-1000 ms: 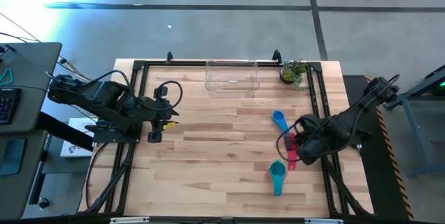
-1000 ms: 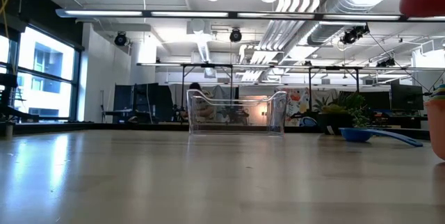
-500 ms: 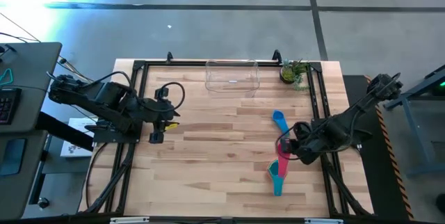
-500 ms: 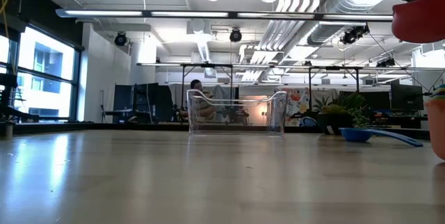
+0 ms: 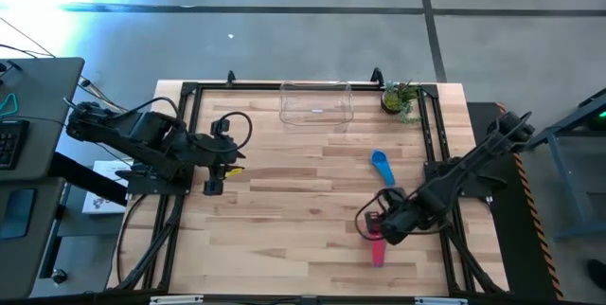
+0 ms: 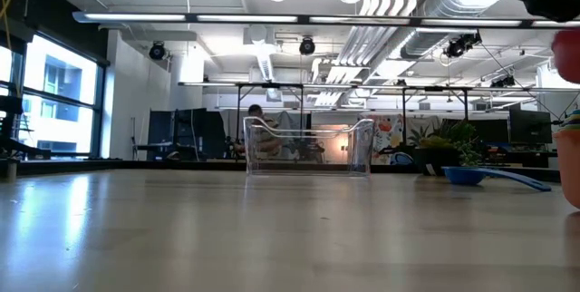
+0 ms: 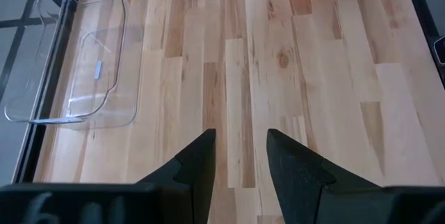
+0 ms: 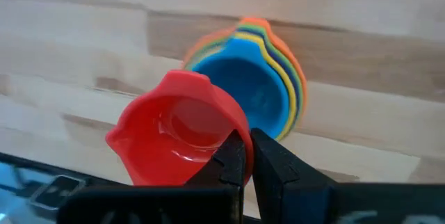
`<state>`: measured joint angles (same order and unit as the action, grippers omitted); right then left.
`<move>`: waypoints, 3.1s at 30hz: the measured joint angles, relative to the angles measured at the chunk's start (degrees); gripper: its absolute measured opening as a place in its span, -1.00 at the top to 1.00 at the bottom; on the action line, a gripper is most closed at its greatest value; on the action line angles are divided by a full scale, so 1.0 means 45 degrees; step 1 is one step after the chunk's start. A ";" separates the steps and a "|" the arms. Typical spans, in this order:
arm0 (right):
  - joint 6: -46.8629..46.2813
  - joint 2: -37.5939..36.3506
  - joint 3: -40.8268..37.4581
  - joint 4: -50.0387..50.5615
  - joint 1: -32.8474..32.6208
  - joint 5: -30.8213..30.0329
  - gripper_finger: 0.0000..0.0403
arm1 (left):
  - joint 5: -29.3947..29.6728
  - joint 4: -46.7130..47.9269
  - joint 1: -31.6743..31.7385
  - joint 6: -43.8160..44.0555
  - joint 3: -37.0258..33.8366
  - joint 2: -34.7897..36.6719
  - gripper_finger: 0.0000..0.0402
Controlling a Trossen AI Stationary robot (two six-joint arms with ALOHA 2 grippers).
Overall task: Nest measuring cups in basket
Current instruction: Stack the red measuring cup on top of the other sky blue measuring cup, then stack the blue measuring cup on top of the other red measuring cup
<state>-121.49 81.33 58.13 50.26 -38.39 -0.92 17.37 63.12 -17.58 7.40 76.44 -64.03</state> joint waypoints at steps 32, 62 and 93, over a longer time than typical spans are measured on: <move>-0.0001 0.1000 -0.0209 -0.0015 0.0426 0.0954 0.98 | -0.0002 0.0003 0.0000 -0.0034 0.0000 0.0000 0.42; 0.0117 0.0414 -0.0166 0.0132 0.0452 0.0306 0.53 | -0.0002 0.0003 0.0000 -0.0121 0.0000 0.0000 0.42; 1.4672 -0.3354 0.0029 0.4400 0.9573 -0.0898 0.53 | 0.1613 0.0000 0.2268 0.3342 0.0000 0.0004 0.42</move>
<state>-55.46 66.24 58.26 70.06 4.69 -4.96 24.63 63.12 -7.38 22.44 76.44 -64.01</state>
